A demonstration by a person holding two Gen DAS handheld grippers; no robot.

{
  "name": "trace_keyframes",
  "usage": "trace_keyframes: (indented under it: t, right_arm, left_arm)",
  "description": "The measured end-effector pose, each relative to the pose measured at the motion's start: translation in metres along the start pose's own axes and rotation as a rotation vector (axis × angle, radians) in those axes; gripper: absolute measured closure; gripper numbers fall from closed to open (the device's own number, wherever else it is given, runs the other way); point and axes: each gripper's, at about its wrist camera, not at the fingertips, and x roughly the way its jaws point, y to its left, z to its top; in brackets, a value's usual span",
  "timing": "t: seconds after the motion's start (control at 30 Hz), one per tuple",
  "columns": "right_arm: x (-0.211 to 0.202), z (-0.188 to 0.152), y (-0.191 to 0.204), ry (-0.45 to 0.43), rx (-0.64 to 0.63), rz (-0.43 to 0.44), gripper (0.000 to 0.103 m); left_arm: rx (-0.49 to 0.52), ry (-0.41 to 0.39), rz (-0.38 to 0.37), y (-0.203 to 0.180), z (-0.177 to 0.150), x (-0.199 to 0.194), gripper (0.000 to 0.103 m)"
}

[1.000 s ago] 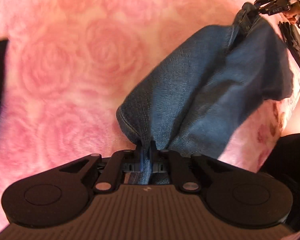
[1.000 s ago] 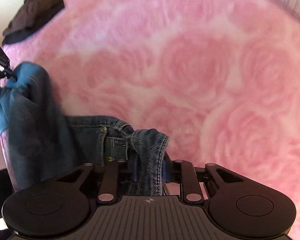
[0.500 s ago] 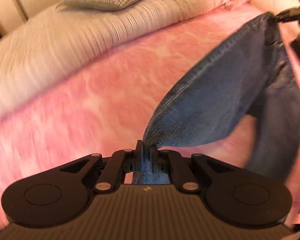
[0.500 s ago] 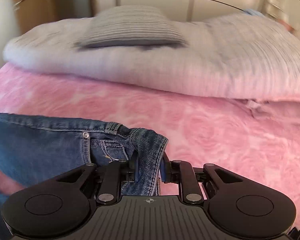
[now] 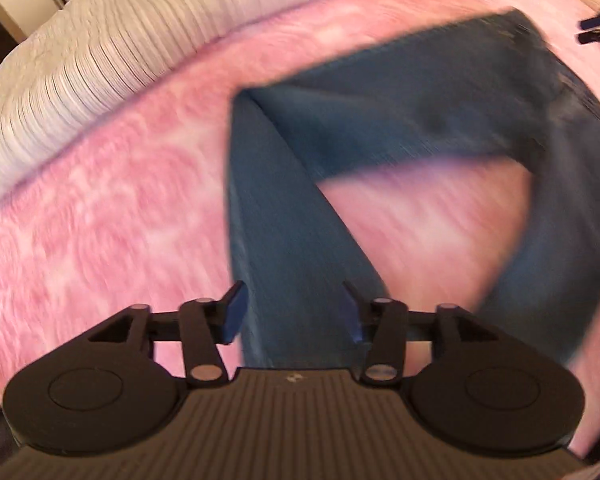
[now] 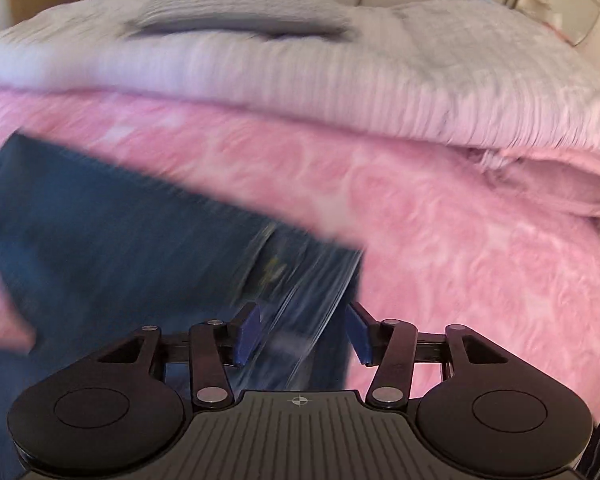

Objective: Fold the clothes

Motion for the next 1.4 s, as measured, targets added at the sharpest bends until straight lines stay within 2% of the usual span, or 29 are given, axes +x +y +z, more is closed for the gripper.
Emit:
trace_keyframes:
  t: [0.07, 0.13, 0.23, 0.33, 0.43, 0.53, 0.63, 0.7, 0.77, 0.8, 0.83, 0.87, 0.9, 0.93, 0.97, 1.03, 1.1, 1.2, 1.27, 1.37, 1.4]
  right_arm:
    - [-0.019, -0.031, 0.017, 0.026, -0.048, 0.032, 0.050]
    - [-0.035, -0.064, 0.037, 0.067, -0.115, 0.062, 0.050]
    - [-0.051, -0.109, 0.071, 0.134, -0.233, 0.108, 0.049]
    - [-0.062, -0.146, 0.103, 0.188, -0.341, 0.141, 0.046]
    - [-0.065, -0.168, 0.130, 0.220, -0.418, 0.149, 0.043]
    - [-0.065, -0.179, 0.151, 0.235, -0.477, 0.142, 0.042]
    - [-0.059, -0.182, 0.166, 0.249, -0.493, 0.127, 0.041]
    - [-0.050, -0.181, 0.174, 0.257, -0.515, 0.120, 0.041]
    - [-0.044, -0.182, 0.184, 0.259, -0.546, 0.112, 0.041]
    - [-0.042, -0.183, 0.189, 0.258, -0.563, 0.107, 0.041]
    - [-0.039, -0.184, 0.194, 0.259, -0.580, 0.100, 0.040]
    - [-0.035, -0.184, 0.197, 0.260, -0.598, 0.093, 0.040]
    - [-0.032, -0.186, 0.201, 0.261, -0.619, 0.087, 0.040]
    - [-0.030, -0.188, 0.205, 0.264, -0.640, 0.082, 0.039]
    - [-0.028, -0.190, 0.209, 0.266, -0.662, 0.077, 0.038]
    - [-0.027, -0.194, 0.215, 0.269, -0.699, 0.068, 0.037]
    - [-0.029, -0.197, 0.216, 0.265, -0.713, 0.060, 0.037]
    - [-0.034, -0.201, 0.213, 0.263, -0.711, 0.050, 0.036]
    - [-0.038, -0.204, 0.207, 0.267, -0.681, 0.043, 0.036]
    - [-0.044, -0.207, 0.194, 0.276, -0.603, 0.027, 0.036]
    - [-0.046, -0.208, 0.187, 0.282, -0.560, 0.024, 0.035]
  left_arm:
    - [0.039, -0.003, -0.016, -0.022, -0.036, -0.025, 0.044]
    - [0.107, 0.011, 0.006, -0.048, -0.071, -0.048, 0.038]
    - [0.196, 0.076, 0.065, -0.081, -0.122, -0.065, 0.035]
    - [0.199, 0.144, 0.136, -0.091, -0.160, -0.053, 0.033]
    - [0.156, 0.149, 0.145, -0.072, -0.176, -0.031, 0.033]
    - [0.085, 0.146, 0.092, -0.039, -0.180, -0.004, 0.033]
    - [0.022, 0.157, -0.018, -0.010, -0.180, 0.024, 0.035]
    - [-0.002, 0.161, -0.126, 0.001, -0.180, 0.036, 0.040]
    - [0.029, 0.156, -0.198, 0.001, -0.181, 0.043, 0.042]
    - [0.058, 0.154, -0.200, -0.001, -0.182, 0.045, 0.043]
    - [0.076, 0.146, -0.188, -0.003, -0.183, 0.046, 0.053]
    - [0.080, 0.140, -0.162, -0.003, -0.185, 0.046, 0.069]
    - [0.084, 0.133, -0.135, -0.004, -0.186, 0.047, 0.077]
    - [0.089, 0.125, -0.105, -0.004, -0.186, 0.044, 0.096]
    - [0.097, 0.122, -0.072, -0.003, -0.187, 0.039, 0.103]
    - [0.107, 0.093, -0.061, 0.000, -0.190, 0.021, 0.103]
    - [0.159, 0.055, 0.011, 0.000, -0.193, -0.008, 0.103]
    - [0.215, -0.021, 0.191, -0.001, -0.205, -0.067, 0.103]
    - [0.320, -0.056, 0.358, -0.016, -0.221, -0.103, 0.103]
    - [0.472, -0.018, 0.574, -0.043, -0.259, -0.126, 0.103]
    - [0.451, 0.038, 0.549, -0.049, -0.272, -0.121, 0.103]
